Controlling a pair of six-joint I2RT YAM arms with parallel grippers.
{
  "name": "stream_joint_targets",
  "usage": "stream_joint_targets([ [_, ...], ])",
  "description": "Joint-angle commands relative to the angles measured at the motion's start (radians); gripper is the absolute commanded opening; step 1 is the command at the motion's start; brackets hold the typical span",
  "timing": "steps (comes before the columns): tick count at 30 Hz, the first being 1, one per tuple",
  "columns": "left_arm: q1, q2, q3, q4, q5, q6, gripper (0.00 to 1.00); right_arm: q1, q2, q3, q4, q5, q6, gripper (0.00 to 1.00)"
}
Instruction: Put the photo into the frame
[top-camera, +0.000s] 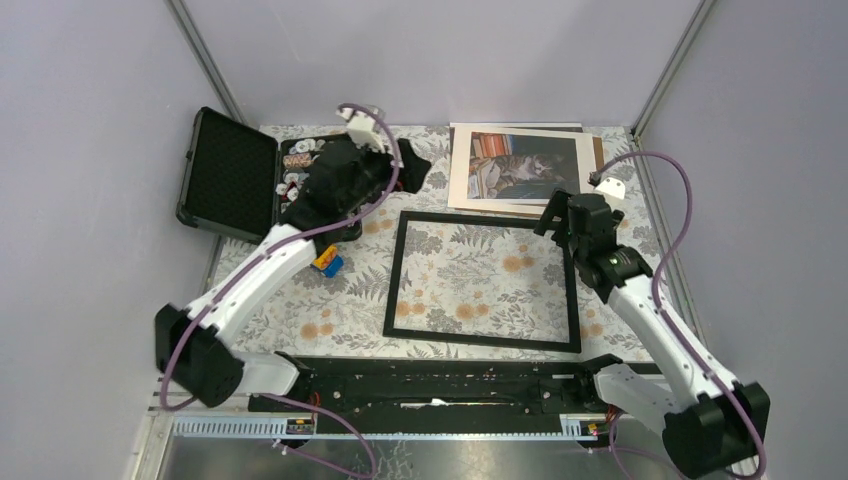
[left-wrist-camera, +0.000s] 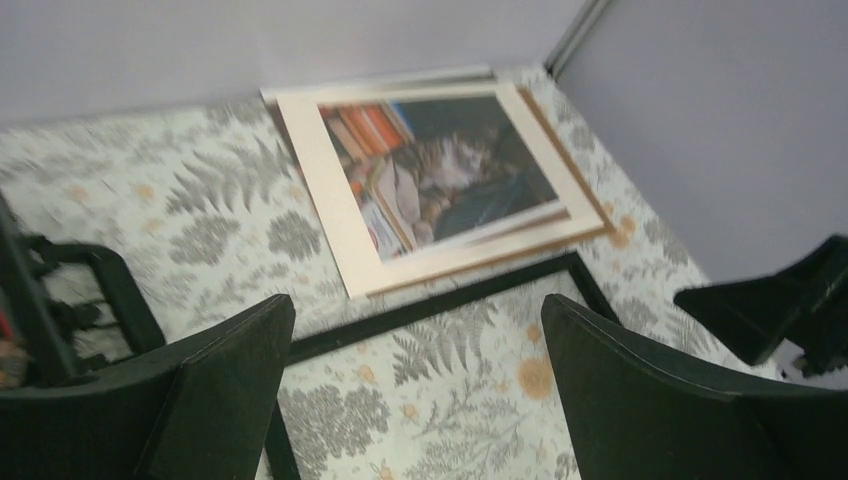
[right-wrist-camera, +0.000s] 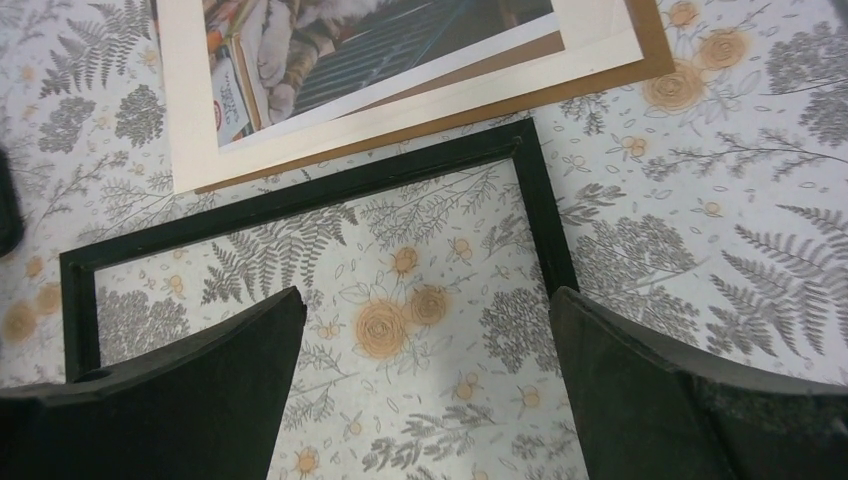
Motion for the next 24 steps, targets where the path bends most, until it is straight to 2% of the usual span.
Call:
stream_joint_targets([
  [1, -0.009, 0.127, 0.051, -0.033, 0.117, -0.067, 0.99, -0.042, 0.126, 0.022, 0.157, -0.029, 0.048, 1.00],
  [6, -0.011, 0.300, 0.120, -0.059, 0.139, -0.110, 0.99, -0.267, 0.306, 0.041, 0.299, -0.311, 0.160, 1.00],
  [10, -0.013, 0.437, 0.184, 0.018, 0.151, -0.261, 0.99, -0.359, 0.448, 0.121, 0.330, -0.361, 0.162, 1.00],
  [15, -0.022, 0.615, 0.234, 0.252, 0.136, -0.417, 0.99, -0.424, 0.603, 0.239, 0.395, -0.379, 0.159, 1.00],
  [18, -0.032, 0.741, 0.331, 0.319, 0.126, -0.435, 0.98, -0.442, 0.697, 0.306, 0.452, -0.377, 0.170, 1.00],
  [21, -0.049, 0.852, 0.418, 0.335, 0.103, -0.391, 0.98, -0.466, 0.809, 0.421, 0.428, -0.394, 0.165, 1.00],
  [24, -0.064, 0.928, 0.479, 0.366, 0.078, -0.345, 0.99, -0.517, 0.920, 0.530, 0.385, -0.517, 0.147, 1.00],
])
